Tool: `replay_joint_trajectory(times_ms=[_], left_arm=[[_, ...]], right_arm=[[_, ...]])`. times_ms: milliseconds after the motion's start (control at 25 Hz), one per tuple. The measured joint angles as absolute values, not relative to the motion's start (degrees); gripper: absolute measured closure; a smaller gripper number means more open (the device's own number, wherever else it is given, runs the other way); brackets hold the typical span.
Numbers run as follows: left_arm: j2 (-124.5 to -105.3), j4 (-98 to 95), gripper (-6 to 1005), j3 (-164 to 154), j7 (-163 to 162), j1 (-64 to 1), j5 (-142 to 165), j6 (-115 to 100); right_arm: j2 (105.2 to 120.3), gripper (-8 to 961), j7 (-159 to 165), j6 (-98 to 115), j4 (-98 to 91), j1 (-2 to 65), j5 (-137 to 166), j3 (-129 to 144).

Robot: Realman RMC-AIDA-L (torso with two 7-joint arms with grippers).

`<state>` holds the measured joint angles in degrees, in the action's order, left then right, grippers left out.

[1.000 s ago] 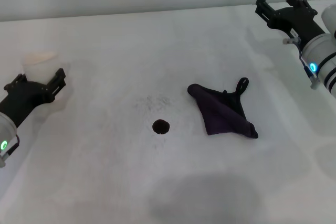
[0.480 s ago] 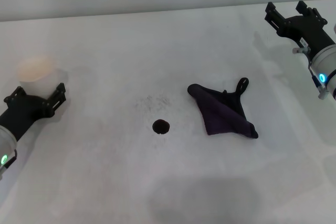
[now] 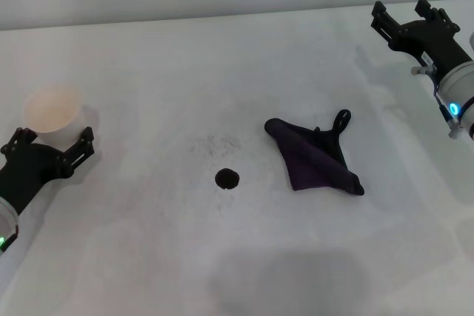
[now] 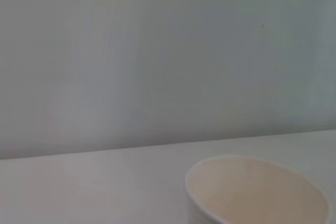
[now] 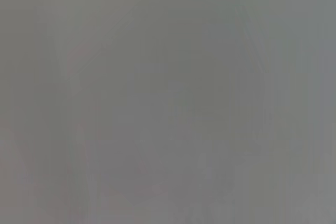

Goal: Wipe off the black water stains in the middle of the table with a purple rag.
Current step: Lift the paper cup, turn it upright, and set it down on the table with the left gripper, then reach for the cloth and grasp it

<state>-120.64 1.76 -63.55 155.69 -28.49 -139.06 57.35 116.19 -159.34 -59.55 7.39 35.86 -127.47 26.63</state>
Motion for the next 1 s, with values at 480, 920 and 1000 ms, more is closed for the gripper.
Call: replay_joint_trajectory(times_ms=[480,920,1000], left_arm=[[-120.43,1.75,106,-63.46,155.56,-25.38,-139.08,61.05],[-120.13,1.76,104,-63.02,148.3,-17.92,-143.17,78.75],[-120.09,1.75,104,-63.01,144.97,-16.6,-145.45,81.8]], right_arm=[[116.04,87,-159.34,-59.77,5.92,35.74,-127.43,26.6],[115.98,87,-153.07,-60.75,4.95,35.98,-126.33,27.18],[115.79,87,-149.37,-60.55,3.77,36.06,-123.63,28.05]])
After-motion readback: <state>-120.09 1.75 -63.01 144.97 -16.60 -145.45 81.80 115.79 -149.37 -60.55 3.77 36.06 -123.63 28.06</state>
